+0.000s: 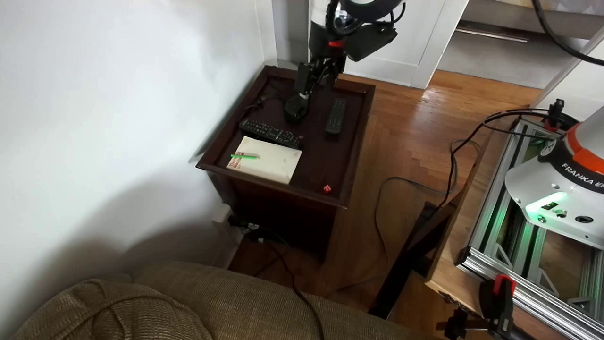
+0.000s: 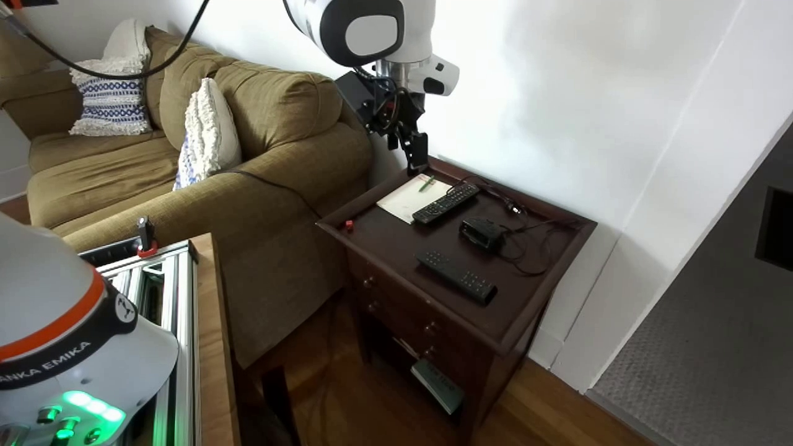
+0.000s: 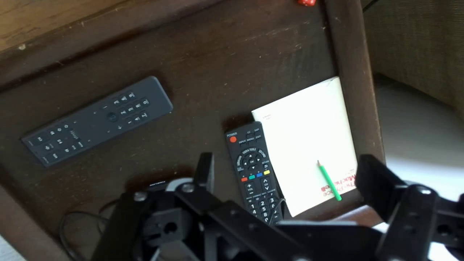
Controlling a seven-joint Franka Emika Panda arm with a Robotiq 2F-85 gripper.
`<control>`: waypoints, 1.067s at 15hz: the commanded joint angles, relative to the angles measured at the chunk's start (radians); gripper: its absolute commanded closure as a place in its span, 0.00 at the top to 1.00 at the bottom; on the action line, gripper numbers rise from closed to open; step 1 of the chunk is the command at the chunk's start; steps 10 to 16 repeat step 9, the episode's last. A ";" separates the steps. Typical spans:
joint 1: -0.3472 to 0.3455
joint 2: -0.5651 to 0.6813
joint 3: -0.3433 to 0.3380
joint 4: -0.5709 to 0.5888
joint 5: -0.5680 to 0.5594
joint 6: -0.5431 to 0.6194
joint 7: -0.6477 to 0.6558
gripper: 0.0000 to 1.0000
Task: Move the small, pink object forward
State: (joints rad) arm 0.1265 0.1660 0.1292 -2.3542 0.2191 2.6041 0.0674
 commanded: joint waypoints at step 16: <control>0.009 -0.206 0.011 -0.209 0.087 0.097 -0.180 1.00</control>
